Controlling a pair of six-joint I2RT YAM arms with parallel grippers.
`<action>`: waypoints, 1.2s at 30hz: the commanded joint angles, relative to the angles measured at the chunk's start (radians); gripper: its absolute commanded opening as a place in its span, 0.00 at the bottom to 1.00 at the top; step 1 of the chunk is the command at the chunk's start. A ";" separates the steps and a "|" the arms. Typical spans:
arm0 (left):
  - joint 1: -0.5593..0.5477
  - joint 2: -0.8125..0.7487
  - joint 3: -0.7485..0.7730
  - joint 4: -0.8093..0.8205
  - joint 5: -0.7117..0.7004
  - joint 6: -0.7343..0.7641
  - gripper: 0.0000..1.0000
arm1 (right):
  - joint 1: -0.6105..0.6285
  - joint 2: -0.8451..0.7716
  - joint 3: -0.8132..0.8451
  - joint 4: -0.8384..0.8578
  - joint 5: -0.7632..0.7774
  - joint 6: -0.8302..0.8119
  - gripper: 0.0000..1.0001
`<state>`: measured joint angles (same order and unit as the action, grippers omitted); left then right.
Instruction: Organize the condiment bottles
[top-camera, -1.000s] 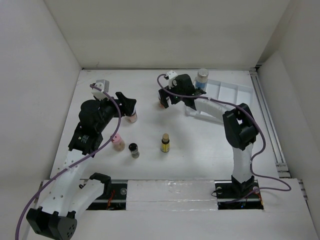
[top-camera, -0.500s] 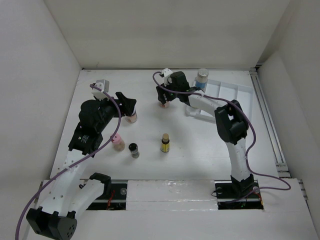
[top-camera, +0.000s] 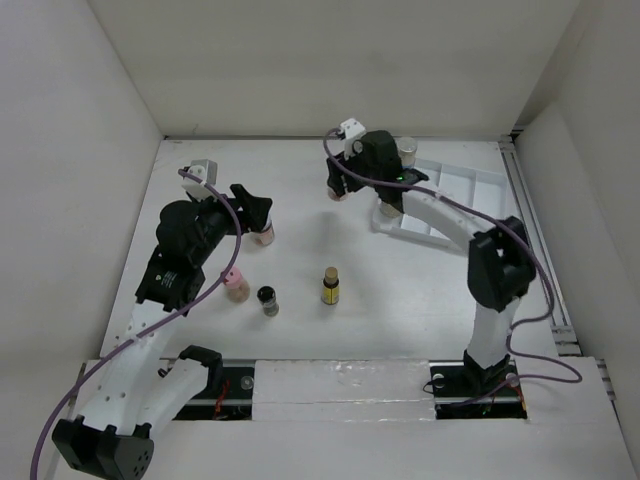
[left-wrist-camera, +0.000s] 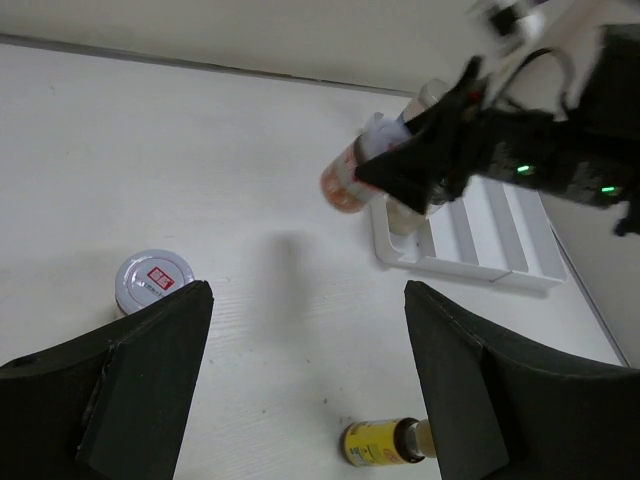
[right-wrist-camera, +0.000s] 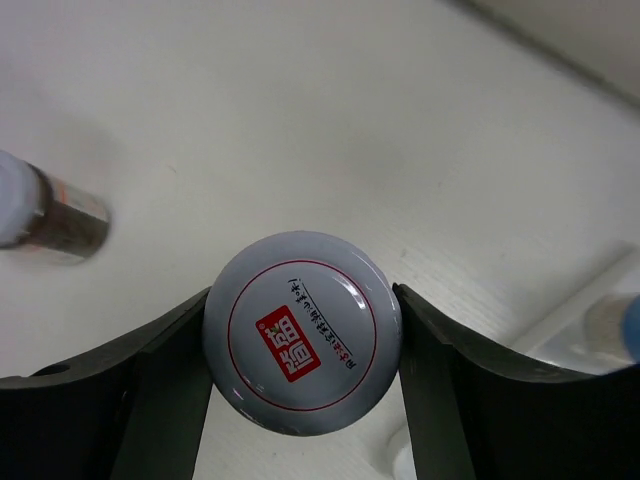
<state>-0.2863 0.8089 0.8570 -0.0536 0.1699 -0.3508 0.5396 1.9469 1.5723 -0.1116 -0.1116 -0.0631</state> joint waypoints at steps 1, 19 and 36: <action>-0.002 -0.030 0.004 0.032 0.013 -0.005 0.74 | -0.082 -0.294 -0.021 0.204 0.030 0.017 0.51; -0.002 -0.039 0.004 0.032 0.034 -0.014 0.74 | -0.526 -0.237 -0.131 0.274 -0.006 0.138 0.49; -0.002 -0.039 0.004 0.041 0.034 -0.014 0.74 | -0.535 0.093 0.077 0.283 -0.040 0.129 0.49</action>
<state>-0.2863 0.7876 0.8570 -0.0502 0.1848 -0.3576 0.0013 2.0392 1.5764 0.0364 -0.1429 0.0605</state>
